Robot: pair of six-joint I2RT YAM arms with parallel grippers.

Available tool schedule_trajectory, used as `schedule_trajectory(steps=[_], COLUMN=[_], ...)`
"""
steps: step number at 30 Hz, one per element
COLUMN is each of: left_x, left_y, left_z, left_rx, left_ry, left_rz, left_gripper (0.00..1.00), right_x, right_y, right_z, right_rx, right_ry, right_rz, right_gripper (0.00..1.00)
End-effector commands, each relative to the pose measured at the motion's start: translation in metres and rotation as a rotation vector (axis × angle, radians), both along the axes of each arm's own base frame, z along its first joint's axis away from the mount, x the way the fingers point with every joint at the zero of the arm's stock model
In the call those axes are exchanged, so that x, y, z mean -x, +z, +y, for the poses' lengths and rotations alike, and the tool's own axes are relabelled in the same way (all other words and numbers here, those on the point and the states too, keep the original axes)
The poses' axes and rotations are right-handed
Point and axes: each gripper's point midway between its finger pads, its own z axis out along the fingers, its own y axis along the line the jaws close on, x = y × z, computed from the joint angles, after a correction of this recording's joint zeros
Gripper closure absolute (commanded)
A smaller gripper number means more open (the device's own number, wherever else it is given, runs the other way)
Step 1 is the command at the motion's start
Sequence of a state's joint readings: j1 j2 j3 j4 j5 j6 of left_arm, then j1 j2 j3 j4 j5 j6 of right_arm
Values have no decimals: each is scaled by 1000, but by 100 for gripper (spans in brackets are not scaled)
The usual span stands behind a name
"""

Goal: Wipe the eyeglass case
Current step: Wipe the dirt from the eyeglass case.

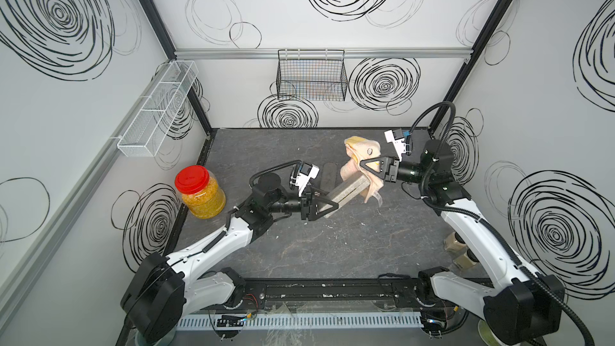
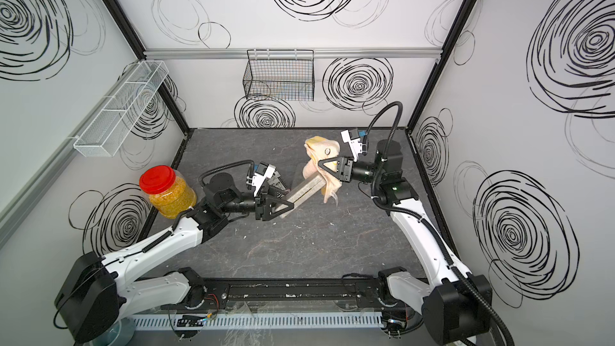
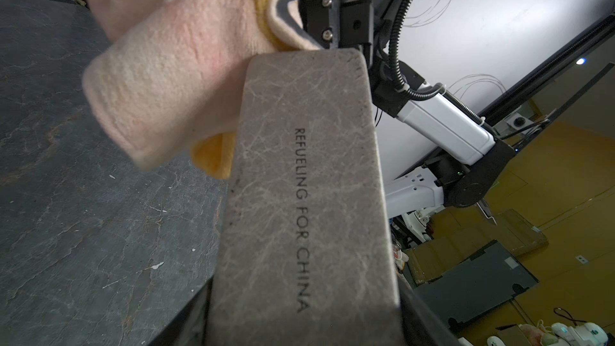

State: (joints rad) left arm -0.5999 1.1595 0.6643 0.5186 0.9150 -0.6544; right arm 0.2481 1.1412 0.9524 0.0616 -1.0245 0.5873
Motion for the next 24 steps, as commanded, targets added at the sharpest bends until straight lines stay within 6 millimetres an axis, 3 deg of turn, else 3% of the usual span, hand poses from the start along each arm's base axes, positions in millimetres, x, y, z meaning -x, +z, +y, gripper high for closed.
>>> schedule_trajectory(steps=[1,7,10,14,19,22,24], left_x=[4,2,-1,-1,0,1,1], left_y=[33,31,26,28,31,30,30], left_z=[0,0,-1,-3,-2,-2,-1], left_rx=[73,69,63,82,85,78,75], left_ry=[-4,2,6,5,7,8,12], left_rz=[-127,-128,-123,-118,-126,-130,-132], left_gripper=[44,44,44,44,44,44,44], right_x=[2,44,60,51,11,-7,-8], right_y=[6,61,72,53,7,-3,-1], right_z=[-2,-1,0,2,-4,-13,-13], right_rx=[14,-68,-95,-67,23,53,48], right_ry=[-7,110,147,121,-28,-103,-95], right_rz=[-35,-177,-221,-171,-45,-12,-18], right_gripper=[92,91,90,90,92,92,92])
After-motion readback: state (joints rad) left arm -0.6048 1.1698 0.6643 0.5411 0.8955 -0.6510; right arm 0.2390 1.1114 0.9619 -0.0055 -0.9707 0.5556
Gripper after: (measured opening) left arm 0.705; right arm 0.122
